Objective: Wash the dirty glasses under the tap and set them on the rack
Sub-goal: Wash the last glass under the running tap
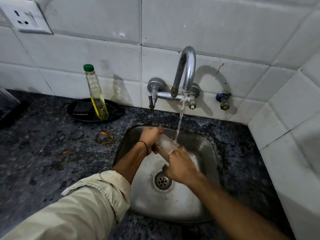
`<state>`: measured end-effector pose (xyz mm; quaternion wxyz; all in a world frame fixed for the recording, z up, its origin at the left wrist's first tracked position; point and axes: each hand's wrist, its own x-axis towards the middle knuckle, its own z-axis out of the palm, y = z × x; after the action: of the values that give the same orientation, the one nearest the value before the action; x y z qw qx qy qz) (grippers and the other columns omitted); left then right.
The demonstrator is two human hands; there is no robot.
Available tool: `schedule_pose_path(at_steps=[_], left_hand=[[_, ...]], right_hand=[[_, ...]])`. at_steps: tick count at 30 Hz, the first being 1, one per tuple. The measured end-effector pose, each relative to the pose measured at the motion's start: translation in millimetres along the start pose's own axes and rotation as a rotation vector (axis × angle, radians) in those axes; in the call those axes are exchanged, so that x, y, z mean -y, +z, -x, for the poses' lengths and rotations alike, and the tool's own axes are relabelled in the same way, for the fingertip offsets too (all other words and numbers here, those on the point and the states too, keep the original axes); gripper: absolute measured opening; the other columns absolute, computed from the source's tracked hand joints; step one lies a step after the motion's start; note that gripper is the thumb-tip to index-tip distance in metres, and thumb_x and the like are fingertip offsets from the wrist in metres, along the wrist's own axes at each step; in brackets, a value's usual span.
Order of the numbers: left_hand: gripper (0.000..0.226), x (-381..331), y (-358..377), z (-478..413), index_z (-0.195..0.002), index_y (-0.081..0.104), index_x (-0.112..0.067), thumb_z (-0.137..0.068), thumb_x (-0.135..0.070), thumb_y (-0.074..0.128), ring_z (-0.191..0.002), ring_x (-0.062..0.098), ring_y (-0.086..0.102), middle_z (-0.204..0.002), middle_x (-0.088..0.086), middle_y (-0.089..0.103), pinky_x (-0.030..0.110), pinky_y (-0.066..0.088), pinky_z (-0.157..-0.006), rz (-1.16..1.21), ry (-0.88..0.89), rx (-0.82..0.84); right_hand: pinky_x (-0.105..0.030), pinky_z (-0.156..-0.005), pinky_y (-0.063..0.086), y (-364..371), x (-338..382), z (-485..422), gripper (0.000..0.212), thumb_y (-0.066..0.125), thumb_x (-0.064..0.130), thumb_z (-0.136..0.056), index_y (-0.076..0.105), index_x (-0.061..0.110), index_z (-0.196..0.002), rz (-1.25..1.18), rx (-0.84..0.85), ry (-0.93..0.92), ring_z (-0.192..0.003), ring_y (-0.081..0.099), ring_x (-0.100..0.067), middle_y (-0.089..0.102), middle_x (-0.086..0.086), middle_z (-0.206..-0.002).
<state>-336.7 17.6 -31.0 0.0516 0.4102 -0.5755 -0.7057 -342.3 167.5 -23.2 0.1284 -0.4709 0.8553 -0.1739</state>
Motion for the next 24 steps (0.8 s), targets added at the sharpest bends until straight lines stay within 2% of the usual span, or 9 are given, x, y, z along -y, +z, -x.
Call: schedule_pose_path(at_steps=[3,6,8,10,15,17,19,21,24], left_hand=[[0.016,15,-3,1,-0.074,0.062,-0.007,-0.086,-0.016,0.06,-0.049,0.021,0.051,-0.065,0.009,0.055,0.024,0.038,-0.041,0.134,-0.012,-0.076],[0.017,25,-2,7,-0.07,0.061,-0.005,-0.085,-0.012,0.058,-0.049,0.02,0.051,-0.061,0.008,0.054,0.022,0.04,-0.042,0.254,-0.059,-0.171],[0.017,32,-2,8,-0.071,0.06,-0.004,-0.085,-0.012,0.057,-0.046,0.02,0.05,-0.059,0.008,0.053,0.021,0.04,-0.039,0.336,-0.107,-0.192],[0.019,37,-3,8,-0.07,0.058,-0.008,-0.086,-0.017,0.054,-0.047,0.018,0.05,-0.061,0.006,0.052,0.02,0.041,-0.042,0.433,-0.161,-0.117],[0.037,39,-13,10,-0.076,0.056,0.001,-0.095,-0.019,0.033,-0.04,0.022,0.056,-0.052,0.011,0.057,0.017,0.04,-0.038,0.56,-0.251,0.255],[0.037,38,-10,15,-0.074,0.058,0.0,-0.094,-0.022,0.036,-0.038,0.022,0.053,-0.054,0.011,0.055,0.017,0.038,-0.036,0.526,-0.264,0.275],[0.04,46,-3,18,-0.071,0.062,-0.005,-0.094,-0.025,0.037,-0.046,0.022,0.059,-0.057,0.009,0.06,0.024,0.044,-0.046,0.618,-0.218,0.22],[0.043,58,5,15,-0.078,0.066,-0.006,-0.096,-0.029,0.035,-0.061,0.022,0.067,-0.071,0.011,0.068,0.028,0.052,-0.058,0.74,-0.12,0.189],[0.039,65,11,21,-0.094,0.062,-0.008,-0.097,-0.035,0.033,-0.075,0.023,0.065,-0.085,0.013,0.066,0.03,0.054,-0.061,0.743,-0.013,0.255]], right_hand=[[-0.019,-0.103,0.045,3,22,-2,0.053,0.069,0.0,-0.081,0.064,0.017,-0.13,-0.882,0.07,0.205,-0.117,0.061,-0.005,0.066,0.006,-0.129],[-0.012,-0.07,0.05,3,39,-9,0.026,0.062,-0.003,-0.087,0.076,0.011,-0.104,-1.292,-0.16,0.484,-0.081,0.07,0.001,0.076,-0.001,-0.094],[-0.016,-0.068,0.052,11,51,-9,0.021,0.066,0.002,-0.088,0.077,0.018,-0.095,-1.22,-0.386,0.601,-0.081,0.07,-0.004,0.076,0.005,-0.09],[-0.026,-0.079,0.056,25,47,-3,0.016,0.065,0.009,-0.091,0.074,0.022,-0.093,-0.864,-0.489,0.462,-0.089,0.067,-0.009,0.074,0.006,-0.095],[-0.036,-0.092,0.051,0,-25,7,0.024,0.065,0.025,-0.092,0.07,0.018,-0.114,0.196,-0.194,-0.404,-0.11,0.063,-0.018,0.07,-0.001,-0.115],[-0.04,-0.099,0.044,-24,-43,-1,0.026,0.061,0.037,-0.094,0.07,0.018,-0.111,0.428,-0.063,-0.572,-0.114,0.063,-0.018,0.071,0.0,-0.116],[-0.033,-0.098,0.038,-41,-34,-6,0.039,0.049,0.059,-0.095,0.07,0.027,-0.102,0.314,0.101,-0.412,-0.105,0.063,-0.01,0.071,0.008,-0.108],[-0.022,-0.073,0.044,-42,-10,-9,0.04,0.055,0.066,-0.088,0.069,0.031,-0.077,-0.162,0.148,-0.067,-0.071,0.062,-0.002,0.07,0.012,-0.077],[-0.031,-0.06,0.054,-31,11,-17,0.043,0.065,0.052,-0.091,0.07,0.018,-0.064,-0.567,-0.123,0.185,-0.057,0.064,-0.008,0.07,0.003,-0.062]])
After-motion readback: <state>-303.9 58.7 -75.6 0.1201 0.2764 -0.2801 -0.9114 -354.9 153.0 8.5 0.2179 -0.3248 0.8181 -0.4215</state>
